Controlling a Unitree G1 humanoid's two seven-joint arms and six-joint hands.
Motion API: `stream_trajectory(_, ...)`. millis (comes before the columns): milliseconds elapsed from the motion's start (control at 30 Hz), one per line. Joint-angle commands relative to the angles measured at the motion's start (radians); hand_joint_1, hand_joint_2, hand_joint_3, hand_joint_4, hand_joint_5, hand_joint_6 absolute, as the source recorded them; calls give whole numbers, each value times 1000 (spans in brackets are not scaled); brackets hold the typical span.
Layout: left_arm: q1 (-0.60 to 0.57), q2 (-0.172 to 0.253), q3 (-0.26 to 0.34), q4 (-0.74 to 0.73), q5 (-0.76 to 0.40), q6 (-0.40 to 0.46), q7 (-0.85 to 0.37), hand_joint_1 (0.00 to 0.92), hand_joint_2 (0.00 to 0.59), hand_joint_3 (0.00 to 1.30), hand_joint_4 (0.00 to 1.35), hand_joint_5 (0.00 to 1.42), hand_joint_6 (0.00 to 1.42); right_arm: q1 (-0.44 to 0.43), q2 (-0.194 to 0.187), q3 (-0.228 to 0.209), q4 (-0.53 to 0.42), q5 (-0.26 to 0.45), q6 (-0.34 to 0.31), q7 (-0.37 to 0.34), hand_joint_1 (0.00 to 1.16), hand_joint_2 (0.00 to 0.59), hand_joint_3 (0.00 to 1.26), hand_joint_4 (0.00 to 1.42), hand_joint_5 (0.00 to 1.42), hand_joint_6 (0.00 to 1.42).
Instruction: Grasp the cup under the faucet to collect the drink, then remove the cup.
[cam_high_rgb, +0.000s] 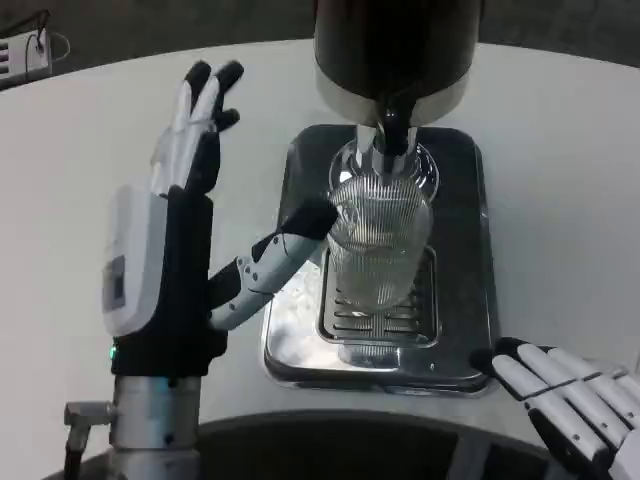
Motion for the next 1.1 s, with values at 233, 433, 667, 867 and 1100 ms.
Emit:
stream_trajectory(233, -50, 26, 33, -240, -153, 85, -307, 0, 149, 15, 0, 183, 71, 8, 2, 17, -3, -11, -4, -16, 395, 554, 155, 129, 184, 252)
stream_trajectory(433, -113, 26, 25, -326, -200, 190, -455, 0, 162, 1, 0, 140, 58, 13, 4, 18, -9, -9, -5, -17, 395, 554, 155, 129, 184, 257)
stream_trajectory(667, -143, 17, 2, -341, -187, 245, -525, 0, 163, 0, 0, 127, 43, 20, 7, 13, -15, -5, -4, -19, 395, 554, 155, 129, 184, 262)
stream_trajectory(867, -157, 11, -32, -318, -173, 273, -560, 0, 161, 0, 0, 125, 41, 26, 9, 7, -20, 1, -3, -20, 395, 554, 155, 129, 184, 263)
stream_trajectory(1100, -149, 3, -70, -293, -150, 281, -580, 0, 161, 0, 0, 132, 47, 29, 14, 7, -24, 2, 0, -19, 395, 554, 155, 129, 184, 263)
